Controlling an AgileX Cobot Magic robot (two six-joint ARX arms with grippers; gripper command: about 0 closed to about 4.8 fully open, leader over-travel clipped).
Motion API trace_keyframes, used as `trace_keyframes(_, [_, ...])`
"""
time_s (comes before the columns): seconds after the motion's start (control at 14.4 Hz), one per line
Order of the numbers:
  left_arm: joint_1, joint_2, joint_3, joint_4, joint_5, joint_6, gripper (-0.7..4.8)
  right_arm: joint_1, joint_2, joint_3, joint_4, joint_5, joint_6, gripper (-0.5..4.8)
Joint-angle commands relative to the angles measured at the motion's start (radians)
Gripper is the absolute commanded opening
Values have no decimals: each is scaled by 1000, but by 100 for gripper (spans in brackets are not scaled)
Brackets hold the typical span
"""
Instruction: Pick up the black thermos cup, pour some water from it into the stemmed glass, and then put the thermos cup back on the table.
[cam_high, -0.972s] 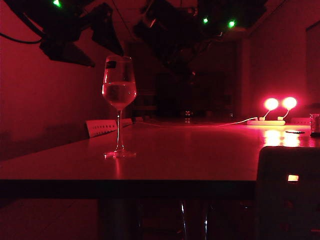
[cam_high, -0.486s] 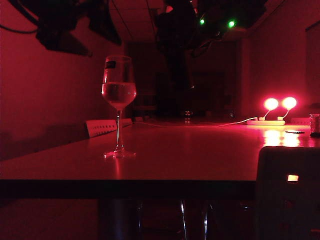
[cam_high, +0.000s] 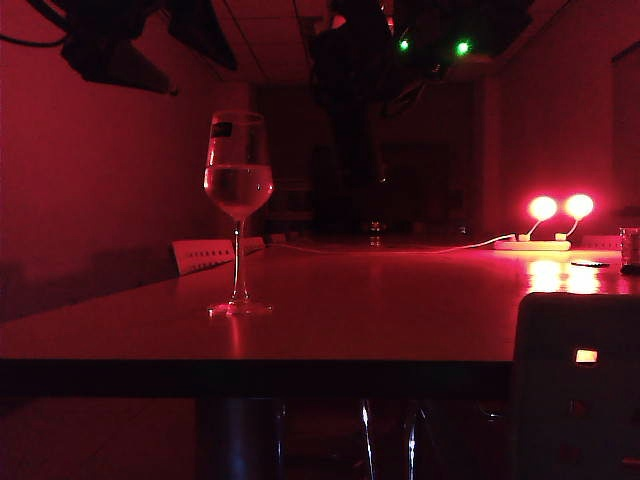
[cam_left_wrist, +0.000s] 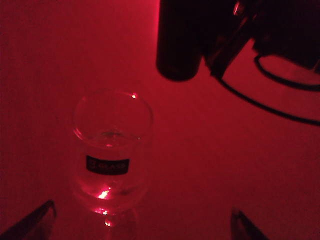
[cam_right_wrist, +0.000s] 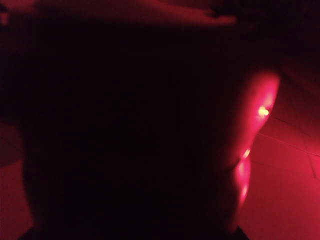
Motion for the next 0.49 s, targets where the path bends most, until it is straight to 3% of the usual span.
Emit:
trace_keyframes(0.07, [-1, -15, 6, 1, 0, -3, 479, 1, -29, 13, 72, -23, 76, 157])
trace_keyframes(0.35, [-1, -81, 5, -14, -36, 52, 479, -2, -101, 13, -48, -18, 125, 157])
trace_keyframes(0.49, [-1, -111, 5, -41, -37, 53, 479, -23, -163, 5, -143, -13, 255, 157])
